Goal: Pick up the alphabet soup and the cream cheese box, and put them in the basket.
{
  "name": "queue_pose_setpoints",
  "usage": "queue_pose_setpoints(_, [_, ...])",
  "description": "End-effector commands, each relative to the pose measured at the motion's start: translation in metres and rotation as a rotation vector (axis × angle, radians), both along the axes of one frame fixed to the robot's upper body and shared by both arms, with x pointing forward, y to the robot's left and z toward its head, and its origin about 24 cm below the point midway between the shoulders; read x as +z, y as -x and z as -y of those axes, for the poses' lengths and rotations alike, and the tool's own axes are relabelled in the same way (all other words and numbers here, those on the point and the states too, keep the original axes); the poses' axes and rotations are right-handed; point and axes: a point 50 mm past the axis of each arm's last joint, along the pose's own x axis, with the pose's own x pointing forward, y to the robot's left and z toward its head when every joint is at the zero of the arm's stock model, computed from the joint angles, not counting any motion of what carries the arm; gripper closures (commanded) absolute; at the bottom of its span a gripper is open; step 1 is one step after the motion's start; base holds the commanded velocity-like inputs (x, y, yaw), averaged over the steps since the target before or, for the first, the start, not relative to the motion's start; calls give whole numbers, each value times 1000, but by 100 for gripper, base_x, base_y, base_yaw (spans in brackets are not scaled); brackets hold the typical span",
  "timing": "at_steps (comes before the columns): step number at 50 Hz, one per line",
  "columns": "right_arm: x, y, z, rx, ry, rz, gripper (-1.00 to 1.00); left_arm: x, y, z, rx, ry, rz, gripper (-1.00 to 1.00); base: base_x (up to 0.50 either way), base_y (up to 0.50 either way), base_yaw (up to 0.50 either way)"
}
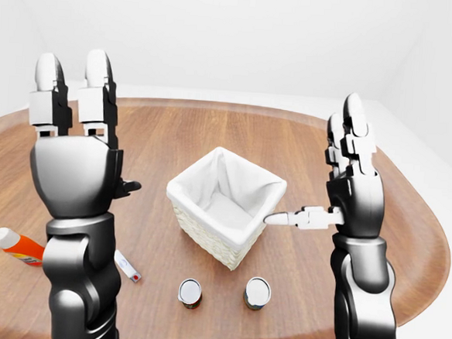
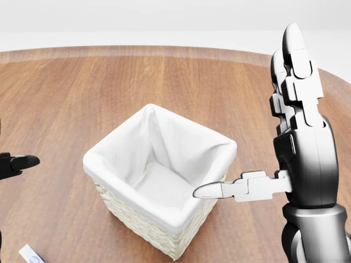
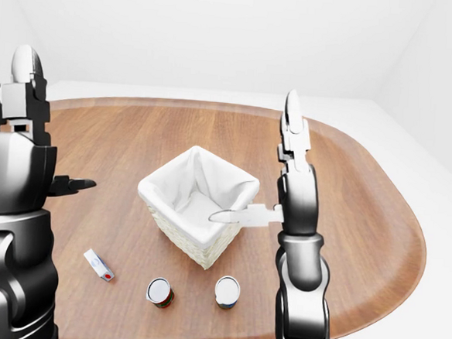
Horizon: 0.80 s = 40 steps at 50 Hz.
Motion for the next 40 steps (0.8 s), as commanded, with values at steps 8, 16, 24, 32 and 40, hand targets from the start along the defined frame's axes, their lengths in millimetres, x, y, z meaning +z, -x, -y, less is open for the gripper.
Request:
queue_pose_setpoints(8, [-1, -3, 2, -22, -6, -4, -100, 5, -1, 4, -19, -5, -22, -100, 0, 0, 0])
queue_pose_setpoints(16, [-1, -3, 2, -22, -6, -4, -100, 5, -1, 4, -19, -6, -22, -100, 0, 0, 0])
queue_pose_setpoints(24, [-1, -3, 2, -22, -6, -4, -100, 5, -1, 4, -19, -6, -22, -100, 0, 0, 0])
queue_pose_setpoints(32, [-1, -3, 2, -22, -6, -4, -100, 5, -1, 4, -19, -6, -22, -100, 0, 0, 0])
queue_pose_setpoints(40, [-3, -4, 1, -28, 10, -12, -100, -14, -2, 3, -7, -6, -87, -100, 0, 0, 0])
